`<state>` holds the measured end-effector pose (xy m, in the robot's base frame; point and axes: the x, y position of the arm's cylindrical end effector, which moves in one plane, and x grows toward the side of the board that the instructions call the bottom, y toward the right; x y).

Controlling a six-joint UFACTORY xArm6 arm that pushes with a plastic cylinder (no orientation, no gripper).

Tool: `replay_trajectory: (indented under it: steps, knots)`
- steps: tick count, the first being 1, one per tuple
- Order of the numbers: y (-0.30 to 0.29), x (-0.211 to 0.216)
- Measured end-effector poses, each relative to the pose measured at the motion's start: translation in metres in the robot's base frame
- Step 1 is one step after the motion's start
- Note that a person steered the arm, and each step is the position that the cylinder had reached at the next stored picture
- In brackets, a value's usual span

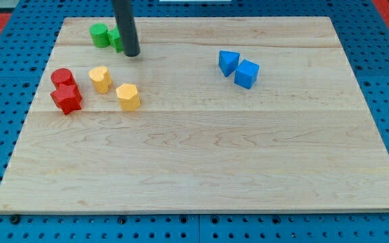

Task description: Put the cube below the green star

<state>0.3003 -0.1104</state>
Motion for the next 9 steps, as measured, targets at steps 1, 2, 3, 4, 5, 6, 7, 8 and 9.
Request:
replay_trajectory:
  steps: [1, 2, 3, 4, 5, 6, 7, 8, 9]
  knots:
    - [0.0298, 0.0]
    - [0.0342, 0.0]
    - [0.0333, 0.0]
    - [0.0333, -0.0003]
    - [0.0333, -0.0003]
    - [0.033, -0.0003]
    - [0.033, -0.0003]
    - [0.033, -0.0007]
    - [0.033, -0.0038]
